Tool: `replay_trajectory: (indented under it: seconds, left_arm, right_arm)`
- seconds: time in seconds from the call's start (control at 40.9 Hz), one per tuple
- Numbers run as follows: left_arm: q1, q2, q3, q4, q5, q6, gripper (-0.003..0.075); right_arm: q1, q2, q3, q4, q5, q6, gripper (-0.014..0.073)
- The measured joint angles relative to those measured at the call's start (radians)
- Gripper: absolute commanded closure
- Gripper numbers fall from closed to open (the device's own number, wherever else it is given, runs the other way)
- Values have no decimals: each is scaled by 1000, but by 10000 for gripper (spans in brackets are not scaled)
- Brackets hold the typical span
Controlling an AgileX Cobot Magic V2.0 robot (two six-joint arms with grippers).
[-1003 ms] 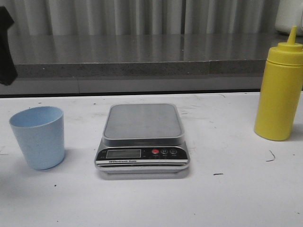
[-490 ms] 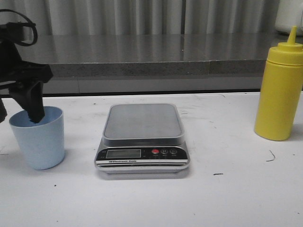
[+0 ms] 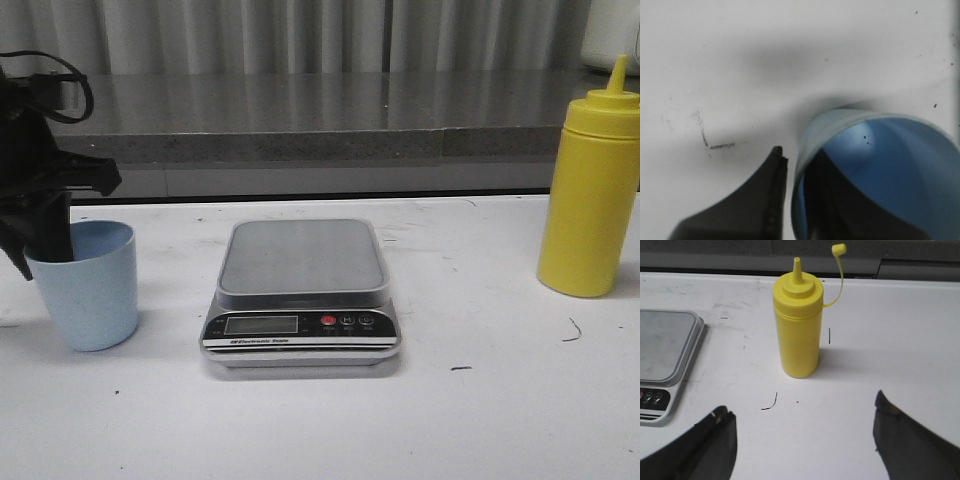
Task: Pour seasoning into cup on scale with both arms
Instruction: 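Lower the left gripper onto the light blue cup rim and grasp it, then lift the cup with the left gripper and carry it over the scale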
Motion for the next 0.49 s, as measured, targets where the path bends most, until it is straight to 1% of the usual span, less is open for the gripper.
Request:
replay_trajectory:
  seconds: [0.049, 0.22, 0.392, 0.49]
  left_arm:
    - [0, 0, -5, 0, 0, 0, 740]
    - [-17, 0, -59, 0, 45, 0, 740]
    - [-62, 0, -200, 2, 144, 0, 740]
    - [-106, 0, -289, 2, 182, 0, 740]
  right_arm:
    - [0, 0, 0, 0, 0, 0, 12]
    - [0, 0, 0, 0, 0, 0, 12]
    - [0, 0, 0, 0, 0, 0, 12]
    - [0, 0, 0, 0, 0, 0, 12]
